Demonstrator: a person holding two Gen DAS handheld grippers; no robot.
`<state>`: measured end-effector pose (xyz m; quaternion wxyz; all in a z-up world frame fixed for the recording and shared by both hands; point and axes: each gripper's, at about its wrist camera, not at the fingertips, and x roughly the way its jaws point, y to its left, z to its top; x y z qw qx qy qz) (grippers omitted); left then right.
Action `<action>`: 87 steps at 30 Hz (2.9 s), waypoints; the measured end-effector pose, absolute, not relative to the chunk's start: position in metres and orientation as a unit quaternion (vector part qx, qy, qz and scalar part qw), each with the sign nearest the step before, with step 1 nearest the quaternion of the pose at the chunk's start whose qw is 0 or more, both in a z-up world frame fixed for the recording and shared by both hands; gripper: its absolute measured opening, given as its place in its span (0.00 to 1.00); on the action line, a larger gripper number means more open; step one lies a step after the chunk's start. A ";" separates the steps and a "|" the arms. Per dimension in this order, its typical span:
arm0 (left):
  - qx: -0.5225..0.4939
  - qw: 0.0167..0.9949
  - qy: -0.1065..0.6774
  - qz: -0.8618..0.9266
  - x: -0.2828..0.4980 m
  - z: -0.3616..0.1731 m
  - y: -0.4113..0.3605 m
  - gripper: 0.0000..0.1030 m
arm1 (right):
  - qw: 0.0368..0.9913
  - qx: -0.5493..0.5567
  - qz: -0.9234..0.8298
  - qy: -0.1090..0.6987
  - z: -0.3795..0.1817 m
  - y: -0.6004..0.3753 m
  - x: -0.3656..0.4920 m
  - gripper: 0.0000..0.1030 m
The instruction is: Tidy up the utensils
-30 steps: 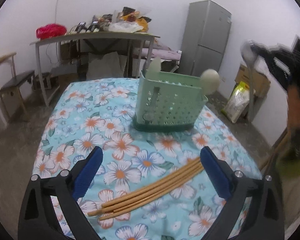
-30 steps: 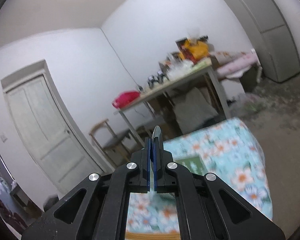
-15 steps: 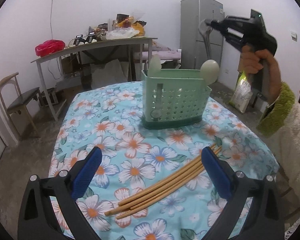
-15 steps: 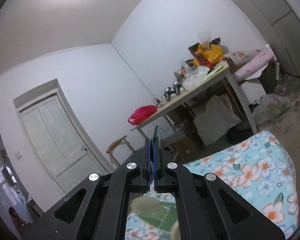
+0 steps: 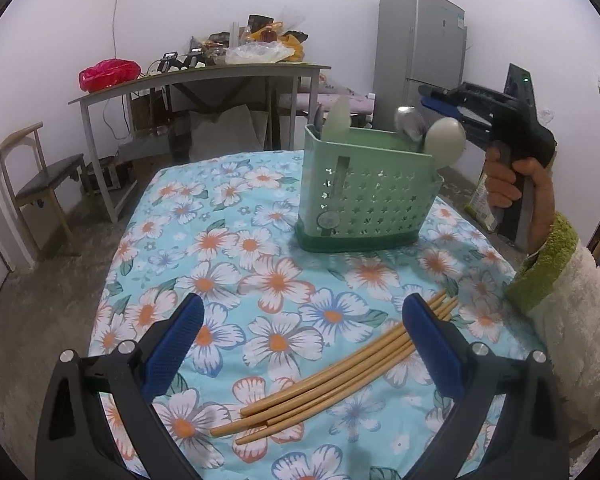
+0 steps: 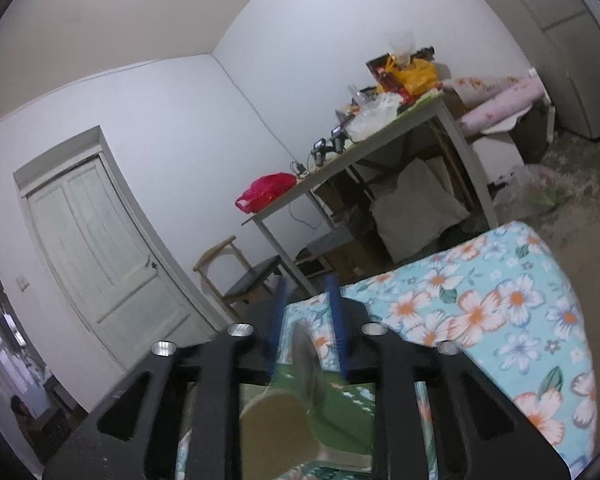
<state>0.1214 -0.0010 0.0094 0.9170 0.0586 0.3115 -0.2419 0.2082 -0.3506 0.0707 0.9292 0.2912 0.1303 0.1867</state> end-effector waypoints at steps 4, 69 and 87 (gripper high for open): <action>0.055 0.918 0.308 -0.244 0.121 0.010 -0.002 0.95 | 0.932 0.289 0.181 0.120 0.080 -0.355 0.200 0.34; 0.052 0.933 0.244 -0.261 0.242 0.050 -0.093 0.95 | 0.962 0.068 0.071 0.256 0.053 -0.265 0.171 0.62; 0.048 0.927 0.277 -0.249 0.273 0.029 -0.096 0.94 | 0.962 0.026 0.067 0.263 0.056 -0.266 0.196 0.62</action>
